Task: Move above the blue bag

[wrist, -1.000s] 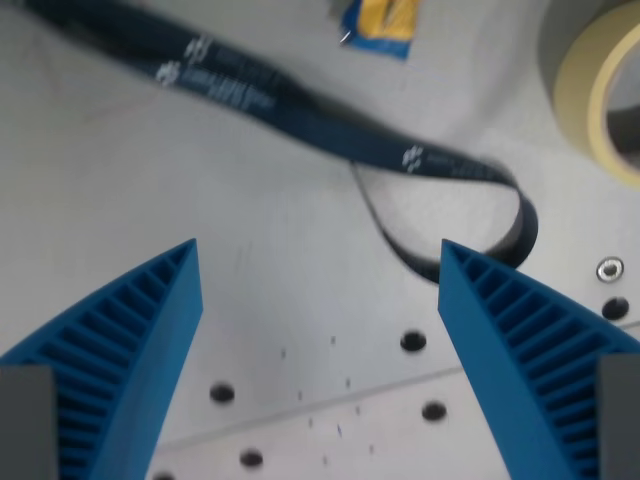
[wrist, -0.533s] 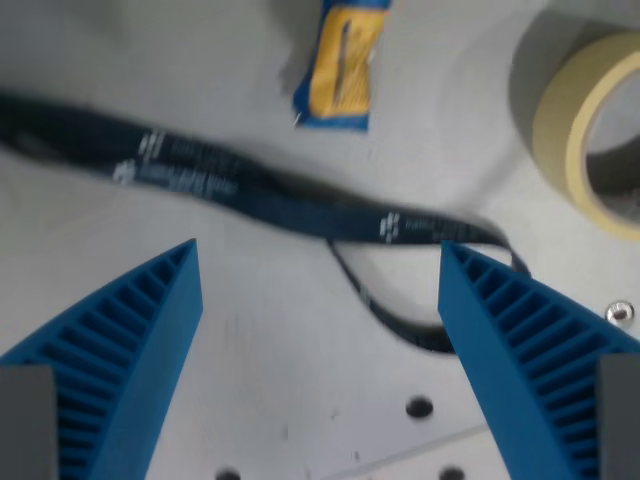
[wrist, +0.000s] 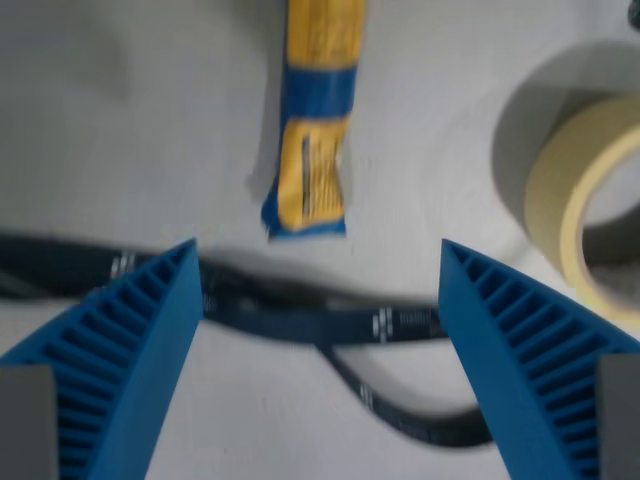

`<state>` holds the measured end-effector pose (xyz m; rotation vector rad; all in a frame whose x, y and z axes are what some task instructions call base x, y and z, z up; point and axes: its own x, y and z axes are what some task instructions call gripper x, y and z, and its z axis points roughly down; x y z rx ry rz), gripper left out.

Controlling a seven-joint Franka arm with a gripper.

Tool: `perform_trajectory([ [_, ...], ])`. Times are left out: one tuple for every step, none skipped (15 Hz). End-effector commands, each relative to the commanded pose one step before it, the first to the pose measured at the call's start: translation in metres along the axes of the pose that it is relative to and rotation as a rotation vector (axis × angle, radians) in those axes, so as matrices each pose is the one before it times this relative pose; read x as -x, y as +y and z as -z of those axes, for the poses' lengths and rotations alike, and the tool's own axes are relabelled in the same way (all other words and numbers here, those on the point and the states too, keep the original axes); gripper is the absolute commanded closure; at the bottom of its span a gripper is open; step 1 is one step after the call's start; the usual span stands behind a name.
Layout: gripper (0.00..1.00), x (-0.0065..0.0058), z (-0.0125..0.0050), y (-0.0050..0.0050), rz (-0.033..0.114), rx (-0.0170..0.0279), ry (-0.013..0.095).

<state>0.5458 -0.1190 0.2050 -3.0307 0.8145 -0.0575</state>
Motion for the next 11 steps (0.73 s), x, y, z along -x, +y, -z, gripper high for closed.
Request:
perform_trajectory([
  [0.0, -0.01871, -0.01119, -0.00116, -0.1244, 0.05747, 0.0069],
  [0.0, -0.00445, -0.005, -0.00058, 0.0042, -0.00232, -0.0019],
  [0.0, -0.0038, -0.005, -0.00059, 0.0022, -0.00236, -0.0015],
  [0.0, -0.00318, -0.005, -0.00059, 0.0012, -0.00313, 0.0014],
  [0.0, -0.00258, -0.005, -0.00058, 0.0029, -0.00252, -0.0004],
  [0.0, -0.00203, -0.005, -0.00055, 0.0049, -0.00217, -0.0014],
  [0.0, -0.00158, -0.00431, -0.0005, 0.0058, -0.0039, 0.0045],
  [0.0, -0.00118, -0.00351, -0.00043, 0.0048, -0.00237, 0.0015],
  [0.0, -0.00085, -0.00276, -0.00036, 0.0029, -0.00137, -0.0007],
  [0.0, -0.0006, -0.00211, -0.00032, 0.0024, -0.00165, 0.0006],
  [0.0, -0.00038, -0.00155, -0.00028, 0.0026, -0.00143, 0.0009],
])
